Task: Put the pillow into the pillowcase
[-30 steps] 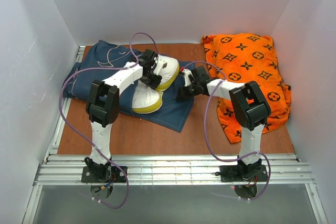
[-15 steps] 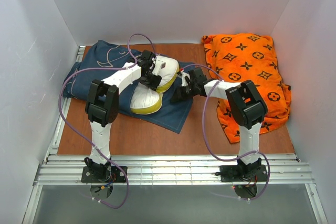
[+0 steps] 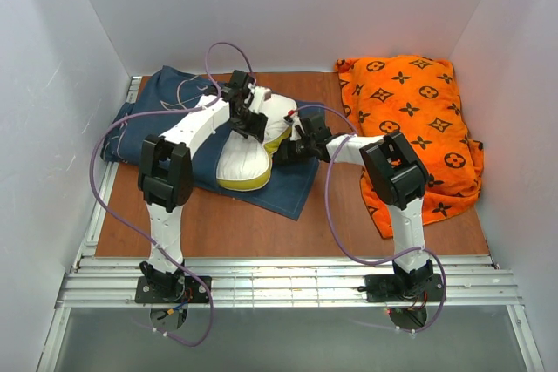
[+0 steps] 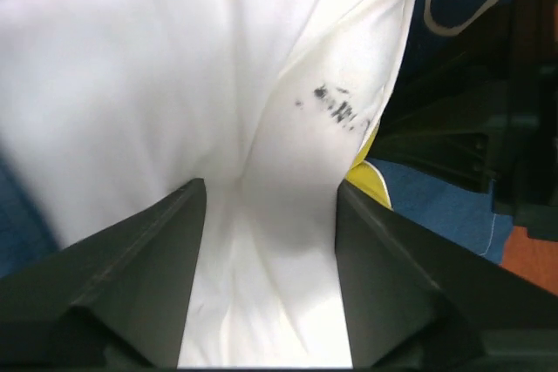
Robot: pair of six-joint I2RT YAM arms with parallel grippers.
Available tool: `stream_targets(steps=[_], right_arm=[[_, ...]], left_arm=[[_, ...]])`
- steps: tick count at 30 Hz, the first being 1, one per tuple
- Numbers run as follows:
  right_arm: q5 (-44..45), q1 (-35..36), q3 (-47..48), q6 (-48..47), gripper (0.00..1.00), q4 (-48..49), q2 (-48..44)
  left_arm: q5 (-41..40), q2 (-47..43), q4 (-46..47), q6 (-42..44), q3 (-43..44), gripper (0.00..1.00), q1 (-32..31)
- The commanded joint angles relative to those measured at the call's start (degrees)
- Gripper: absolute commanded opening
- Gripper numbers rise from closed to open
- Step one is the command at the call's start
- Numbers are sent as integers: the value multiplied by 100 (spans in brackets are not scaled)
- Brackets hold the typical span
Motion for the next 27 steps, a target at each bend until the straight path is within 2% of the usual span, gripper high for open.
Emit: stream_targets(steps=[1,3,8,9,11,12,14,16,20,23,24,27], right_arm=[[897,77,-85,-277,16,-576,321],[959,86,-59,-339,17,-769,338],[1029,157,-50,-426,17,-857,312],[1038,174,-50,-461,17,-875,294],[1073,165,-58,-479,17,-892,259],[1073,165,-50,-523,17,-892,250],[1082,165,-24,-541,17,-945,250],[1056,165,-6,-549,17,-963,303],[1064,192,-32,-558,17,-971,312],[1064,192,-32,-585,17,-971,303],[1082,192,-23,-585,17,-980,303],[1082,209,-49,-611,17,-980,303]], left_arm=[[-561,-821,-205,96,392,55,375],[-1219,-778,-187,255,304,55,428],[-1695,-690,278,721,-170,55,569],[-1461,-655,244,765,-93,56,586],[-209,-645,-36,1001,109,58,727],[102,-733,6,959,15,59,745],[-332,-795,287,827,-144,59,692],[-1341,-620,287,757,-136,58,657],[-2109,-233,418,949,-231,55,657],[-2591,-92,849,1187,-285,48,666],[-2767,13,981,1231,-242,39,666],[-2814,66,1018,1257,65,26,666]])
